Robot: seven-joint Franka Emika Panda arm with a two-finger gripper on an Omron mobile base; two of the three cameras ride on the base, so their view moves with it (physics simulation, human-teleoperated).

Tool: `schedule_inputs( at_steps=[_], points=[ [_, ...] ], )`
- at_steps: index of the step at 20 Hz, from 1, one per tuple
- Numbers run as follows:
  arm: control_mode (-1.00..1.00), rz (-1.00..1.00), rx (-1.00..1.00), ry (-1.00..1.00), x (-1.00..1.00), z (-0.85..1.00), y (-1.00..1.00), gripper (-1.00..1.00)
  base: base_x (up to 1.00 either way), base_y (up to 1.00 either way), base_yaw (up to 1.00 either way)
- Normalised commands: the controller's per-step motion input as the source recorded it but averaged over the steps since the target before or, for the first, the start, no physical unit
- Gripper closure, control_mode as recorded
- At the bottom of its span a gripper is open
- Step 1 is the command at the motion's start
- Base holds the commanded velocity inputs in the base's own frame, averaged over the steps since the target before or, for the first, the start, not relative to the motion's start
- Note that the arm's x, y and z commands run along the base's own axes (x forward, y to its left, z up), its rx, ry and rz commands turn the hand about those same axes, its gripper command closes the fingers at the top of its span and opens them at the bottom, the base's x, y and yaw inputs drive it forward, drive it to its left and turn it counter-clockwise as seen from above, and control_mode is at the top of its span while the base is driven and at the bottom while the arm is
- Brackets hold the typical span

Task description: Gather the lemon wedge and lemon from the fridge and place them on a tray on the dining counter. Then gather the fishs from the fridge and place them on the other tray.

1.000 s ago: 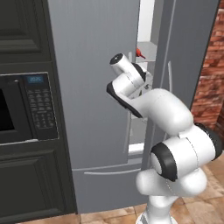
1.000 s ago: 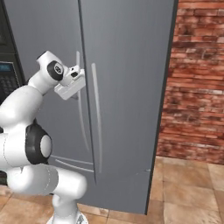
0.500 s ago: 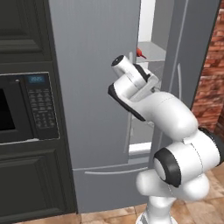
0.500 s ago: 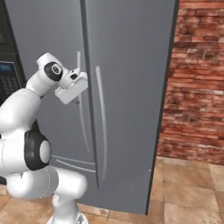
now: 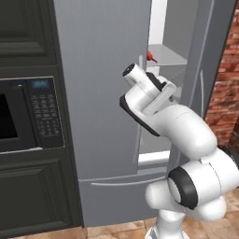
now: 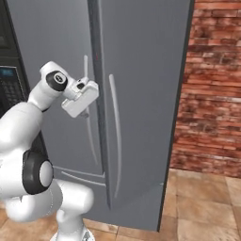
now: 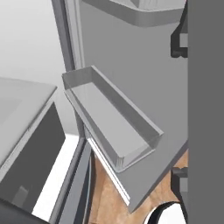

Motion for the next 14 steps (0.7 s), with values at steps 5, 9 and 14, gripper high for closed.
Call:
schedule_inputs(
  at_steps=[5,9,14],
  points=[
    [-1.00,0.00,0.00,0.03,-0.40,0.00,-1.00,-1.00,0.00,0.00,0.00],
    [-1.00,0.00,0.00,0.06,-0.46,0.00,-1.00,-1.00,0.00,0.00,0.00],
    [-1.00,0.00,0.01,0.09,-0.39,0.00,-1.00,-1.00,0.00,0.00,0.00]
  ],
)
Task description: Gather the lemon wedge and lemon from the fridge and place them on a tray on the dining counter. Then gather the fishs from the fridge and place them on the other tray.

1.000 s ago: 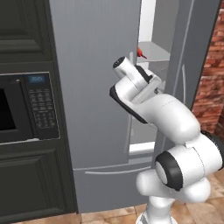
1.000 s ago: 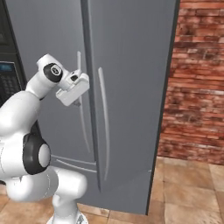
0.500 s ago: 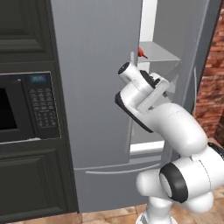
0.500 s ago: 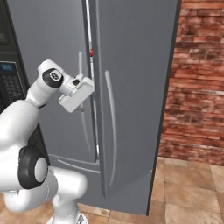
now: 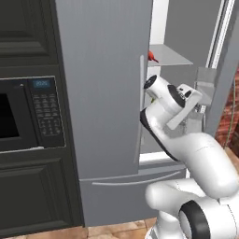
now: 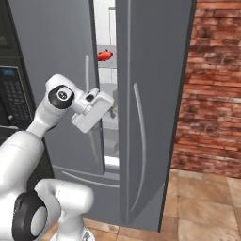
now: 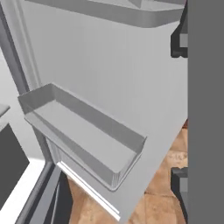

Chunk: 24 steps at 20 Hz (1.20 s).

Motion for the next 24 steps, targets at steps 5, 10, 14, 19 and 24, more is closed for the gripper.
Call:
schedule_inputs(
  at_steps=[5,10,14,19,24],
  points=[
    [-1.00,-0.01,0.04,0.14,-0.19,0.01,-1.00,-1.00,0.00,0.00,0.00],
    [-1.00,0.00,0.06,0.16,-0.05,0.01,-1.00,-1.00,0.00,0.00,0.00],
    [-1.00,0.00,0.06,0.15,0.00,0.04,-1.00,-1.00,0.00,0.00,0.00],
    [-1.00,0.00,0.08,0.16,0.00,0.01,-0.99,-1.00,0.00,0.00,0.00],
    [-1.00,0.02,0.03,-0.02,-0.38,0.00,-0.23,-1.00,0.00,0.00,0.00]
  ],
)
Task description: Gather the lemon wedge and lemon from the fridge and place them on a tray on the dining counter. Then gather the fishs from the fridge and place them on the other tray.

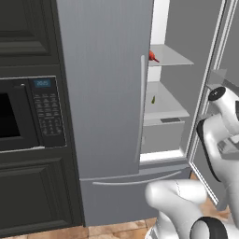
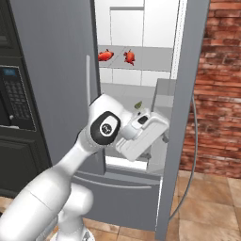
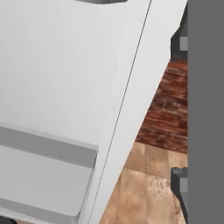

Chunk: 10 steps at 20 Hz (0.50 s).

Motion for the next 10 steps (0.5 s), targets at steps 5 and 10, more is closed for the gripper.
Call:
schedule_inputs(
  at_steps=[5,10],
  points=[
    [-1.00,0.04,0.00,-0.04,-0.41,0.00,0.80,-1.00,0.00,0.00,0.00],
    [-1.00,0.00,0.02,-0.04,0.06,0.00,1.00,-1.00,0.00,0.00,0.00]
  ],
)
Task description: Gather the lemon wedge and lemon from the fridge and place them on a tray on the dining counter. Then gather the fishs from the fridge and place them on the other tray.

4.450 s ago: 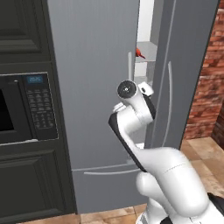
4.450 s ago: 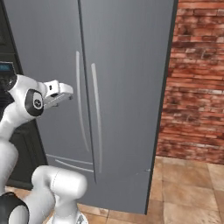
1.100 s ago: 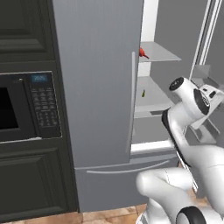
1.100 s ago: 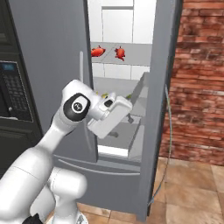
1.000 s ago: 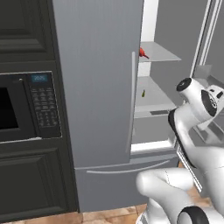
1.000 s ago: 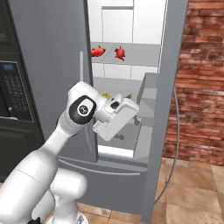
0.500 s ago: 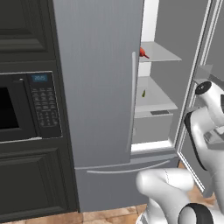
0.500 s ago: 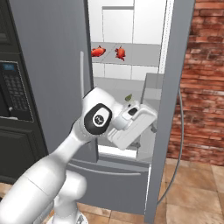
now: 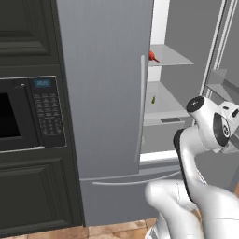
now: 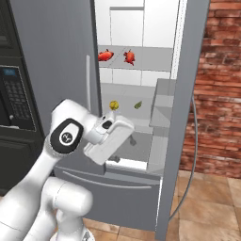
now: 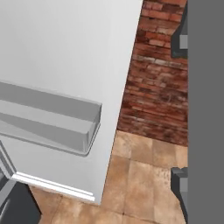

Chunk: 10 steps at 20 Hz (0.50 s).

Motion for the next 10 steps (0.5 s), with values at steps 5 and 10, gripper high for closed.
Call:
schedule_inputs(
  at_steps=[5,10],
  points=[
    [-1.00,0.00,0.09,-0.10,0.23,0.02,1.00,-1.00,0.00,0.00,0.00],
    [-1.00,0.01,0.18,-0.17,0.09,0.00,0.97,-1.00,0.00,0.00,0.00]
  ],
)
